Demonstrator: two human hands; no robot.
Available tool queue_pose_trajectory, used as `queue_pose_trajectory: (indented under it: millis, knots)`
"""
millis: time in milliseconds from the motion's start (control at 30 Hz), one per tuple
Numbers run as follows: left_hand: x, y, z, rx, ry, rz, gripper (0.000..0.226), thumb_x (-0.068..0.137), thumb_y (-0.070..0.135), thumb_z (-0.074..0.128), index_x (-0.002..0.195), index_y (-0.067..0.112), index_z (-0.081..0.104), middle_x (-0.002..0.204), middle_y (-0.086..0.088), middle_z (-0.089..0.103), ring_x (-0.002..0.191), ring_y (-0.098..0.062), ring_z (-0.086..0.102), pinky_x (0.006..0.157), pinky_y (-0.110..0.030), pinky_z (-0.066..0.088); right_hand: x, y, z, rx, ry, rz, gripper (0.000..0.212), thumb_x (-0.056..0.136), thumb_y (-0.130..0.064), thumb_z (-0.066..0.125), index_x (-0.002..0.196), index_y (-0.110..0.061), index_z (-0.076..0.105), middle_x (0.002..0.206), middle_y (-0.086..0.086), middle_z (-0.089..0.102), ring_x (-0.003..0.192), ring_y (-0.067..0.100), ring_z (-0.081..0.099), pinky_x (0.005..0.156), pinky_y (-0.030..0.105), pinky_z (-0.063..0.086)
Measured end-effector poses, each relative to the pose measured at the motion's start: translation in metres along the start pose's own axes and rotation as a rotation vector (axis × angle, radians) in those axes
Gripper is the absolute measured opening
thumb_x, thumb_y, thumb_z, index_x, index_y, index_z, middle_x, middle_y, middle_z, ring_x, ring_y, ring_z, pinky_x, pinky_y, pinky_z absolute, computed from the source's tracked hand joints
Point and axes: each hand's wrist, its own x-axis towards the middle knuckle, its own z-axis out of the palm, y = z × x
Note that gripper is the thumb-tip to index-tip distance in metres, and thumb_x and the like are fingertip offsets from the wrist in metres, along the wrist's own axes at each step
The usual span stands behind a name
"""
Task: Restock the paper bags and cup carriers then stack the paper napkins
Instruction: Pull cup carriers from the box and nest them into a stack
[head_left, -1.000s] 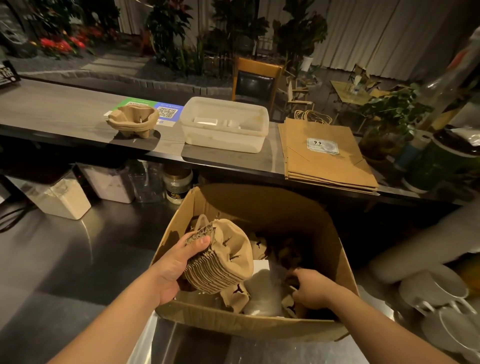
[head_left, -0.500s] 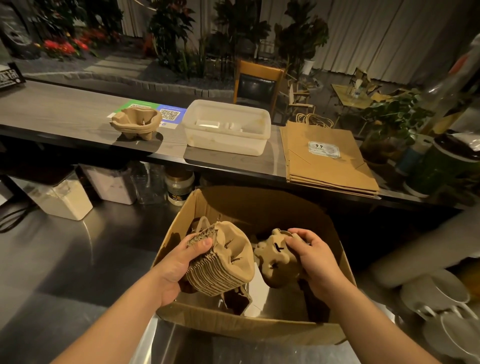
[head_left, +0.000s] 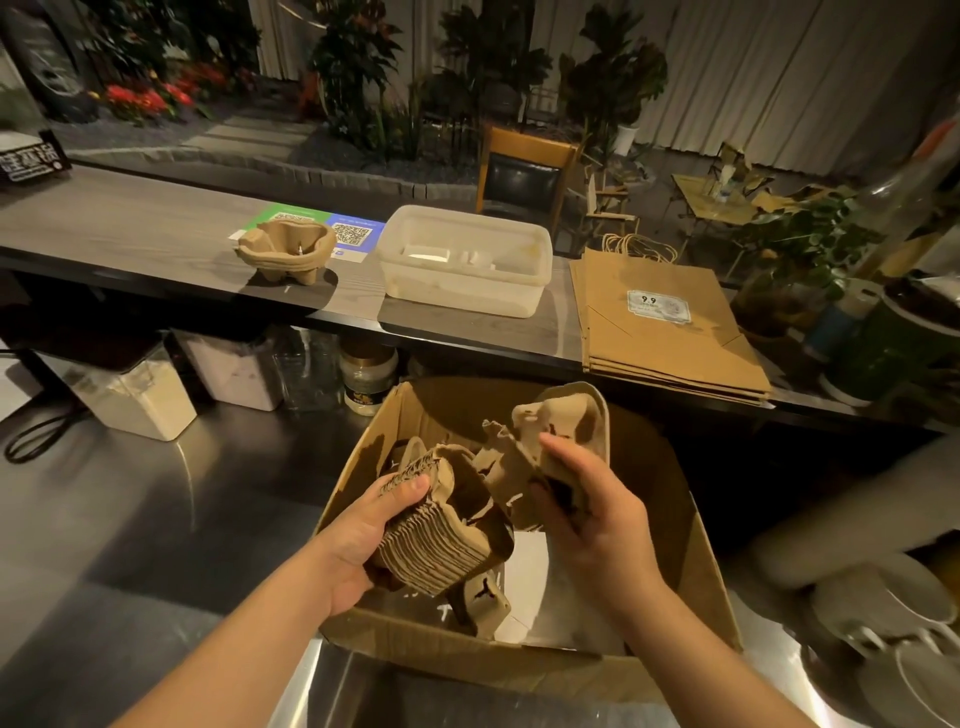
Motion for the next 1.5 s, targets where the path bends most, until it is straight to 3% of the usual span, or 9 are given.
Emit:
queue_pose_trajectory:
  millis: [167, 367, 500, 600, 700, 833, 967, 1167, 1500]
  knots:
    - [-0.001, 0.0, 0.0, -0.056, 0.008, -0.032, 0.082, 0.064, 0.061, 0.085, 0.135, 0.027, 0.062, 0.12, -0.017, 0.075, 0.118, -0.042, 0.065, 0.104, -0.058, 0.05, -0.002, -0.004, 0.015, -0.271, -0.154, -0.318, 0.069, 0.092, -0.014, 0.069, 0.147, -0.041, 0.037, 0.133, 0.002, 0.057, 0.115, 0.016, 0.06, 0.084, 0.031, 0.062]
    - [-0.006, 0.003, 0.001, -0.102, 0.053, -0.029, 0.078, 0.064, 0.058, 0.076, 0.13, 0.02, 0.065, 0.112, -0.018, 0.077, 0.114, -0.042, 0.067, 0.098, -0.054, 0.054, -0.001, -0.031, 0.02, -0.103, -0.387, -0.114, 0.059, 0.102, -0.033, 0.053, 0.138, -0.072, 0.026, 0.139, -0.022, 0.047, 0.127, 0.001, 0.048, 0.101, 0.03, 0.053]
    - [-0.005, 0.003, 0.002, -0.094, 0.07, 0.003, 0.075, 0.062, 0.056, 0.083, 0.128, 0.024, 0.065, 0.111, -0.015, 0.078, 0.113, -0.041, 0.068, 0.104, -0.062, 0.051, 0.006, -0.047, 0.018, 0.24, -0.225, 0.058, 0.062, 0.096, -0.011, 0.058, 0.136, -0.056, 0.04, 0.128, -0.035, 0.051, 0.126, 0.003, 0.054, 0.099, 0.033, 0.055]
    - [0.0, 0.001, -0.001, -0.09, 0.067, 0.018, 0.089, 0.052, 0.059, 0.095, 0.13, 0.029, 0.064, 0.116, -0.014, 0.077, 0.115, -0.04, 0.069, 0.105, -0.066, 0.049, 0.019, -0.052, 0.007, 0.358, -0.19, 0.154, 0.071, 0.093, 0.004, 0.06, 0.141, -0.041, 0.032, 0.117, -0.037, 0.054, 0.121, 0.0, 0.056, 0.095, 0.023, 0.053]
    - [0.001, 0.0, -0.001, -0.099, 0.047, 0.03, 0.103, 0.046, 0.062, 0.098, 0.135, 0.028, 0.06, 0.123, -0.016, 0.074, 0.118, -0.04, 0.068, 0.106, -0.065, 0.049, 0.033, -0.055, -0.004, 0.278, -0.14, 0.225, 0.051, 0.099, -0.008, 0.061, 0.133, -0.041, 0.041, 0.109, -0.037, 0.059, 0.11, -0.006, 0.061, 0.088, 0.023, 0.058]
    - [-0.001, 0.0, -0.003, -0.085, 0.021, 0.057, 0.087, 0.064, 0.06, 0.091, 0.137, 0.027, 0.057, 0.123, -0.015, 0.074, 0.117, -0.038, 0.068, 0.103, -0.058, 0.052, 0.048, -0.054, -0.014, 0.085, -0.15, 0.377, 0.031, 0.094, -0.013, 0.07, 0.104, -0.041, 0.06, 0.096, -0.017, 0.067, 0.087, 0.008, 0.069, 0.066, 0.026, 0.063]
    - [-0.002, -0.001, -0.002, -0.004, -0.004, 0.082, 0.108, 0.044, 0.067, 0.096, 0.138, 0.03, 0.055, 0.122, -0.013, 0.074, 0.116, -0.037, 0.069, 0.107, -0.062, 0.049, 0.066, -0.052, -0.025, -0.218, -0.286, 0.4, 0.024, 0.093, -0.013, 0.073, 0.098, -0.035, 0.064, 0.094, -0.009, 0.068, 0.076, 0.011, 0.071, 0.058, 0.02, 0.059]
    - [-0.002, -0.001, 0.0, 0.004, -0.018, 0.116, 0.12, 0.031, 0.065, 0.099, 0.137, 0.031, 0.055, 0.118, -0.012, 0.076, 0.115, -0.036, 0.07, 0.105, -0.056, 0.052, 0.081, -0.063, -0.017, -0.611, -0.476, 0.344, 0.005, 0.097, -0.027, 0.066, 0.1, -0.03, 0.065, 0.088, -0.008, 0.064, 0.08, 0.011, 0.064, 0.074, 0.027, 0.061]
    - [-0.005, 0.001, 0.001, 0.001, -0.058, 0.175, 0.121, 0.03, 0.064, 0.1, 0.137, 0.03, 0.054, 0.118, -0.01, 0.076, 0.113, -0.032, 0.071, 0.102, -0.052, 0.054, 0.069, -0.059, 0.022, -0.477, -0.499, 0.359, 0.042, 0.103, -0.025, 0.055, 0.141, -0.029, 0.038, 0.106, -0.006, 0.065, 0.081, 0.011, 0.068, 0.071, 0.027, 0.063]
